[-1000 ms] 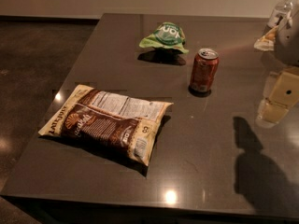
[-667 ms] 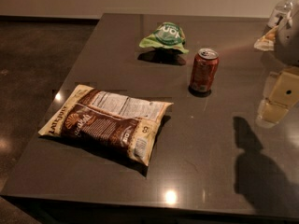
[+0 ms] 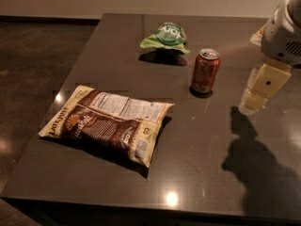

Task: Knock coke can over

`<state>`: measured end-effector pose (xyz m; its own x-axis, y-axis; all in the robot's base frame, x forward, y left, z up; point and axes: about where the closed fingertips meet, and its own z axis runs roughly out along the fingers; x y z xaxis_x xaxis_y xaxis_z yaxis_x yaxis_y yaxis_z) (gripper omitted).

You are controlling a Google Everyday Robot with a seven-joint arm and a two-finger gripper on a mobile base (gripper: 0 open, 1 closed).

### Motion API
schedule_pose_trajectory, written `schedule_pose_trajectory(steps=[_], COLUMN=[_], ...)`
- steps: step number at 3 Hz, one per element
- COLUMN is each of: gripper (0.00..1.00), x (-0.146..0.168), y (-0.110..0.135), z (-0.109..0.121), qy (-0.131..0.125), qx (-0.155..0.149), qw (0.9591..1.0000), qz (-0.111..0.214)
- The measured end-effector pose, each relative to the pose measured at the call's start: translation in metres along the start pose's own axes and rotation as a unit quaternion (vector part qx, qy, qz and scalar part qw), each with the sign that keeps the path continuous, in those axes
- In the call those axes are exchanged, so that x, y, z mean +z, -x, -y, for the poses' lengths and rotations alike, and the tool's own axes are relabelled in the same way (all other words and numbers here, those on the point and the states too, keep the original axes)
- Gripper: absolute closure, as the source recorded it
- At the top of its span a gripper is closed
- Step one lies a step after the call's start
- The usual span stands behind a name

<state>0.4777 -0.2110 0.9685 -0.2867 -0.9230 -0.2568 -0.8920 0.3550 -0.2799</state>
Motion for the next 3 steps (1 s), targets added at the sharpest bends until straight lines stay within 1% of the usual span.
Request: schedule_pose_trajectory(steps=[1, 2, 3], gripper=[0.0, 0.0, 0.0], x=[0.016, 0.029, 0.037], y=[0.008, 0.014, 0.019], z=[0.021, 0.039, 0.052], qy=[-0.011, -0.019, -0.024], qx=[0.027, 0.051, 0.068], qw=[0.9995, 0.9982, 0.9968], qz=[0.01, 0.024, 0.034])
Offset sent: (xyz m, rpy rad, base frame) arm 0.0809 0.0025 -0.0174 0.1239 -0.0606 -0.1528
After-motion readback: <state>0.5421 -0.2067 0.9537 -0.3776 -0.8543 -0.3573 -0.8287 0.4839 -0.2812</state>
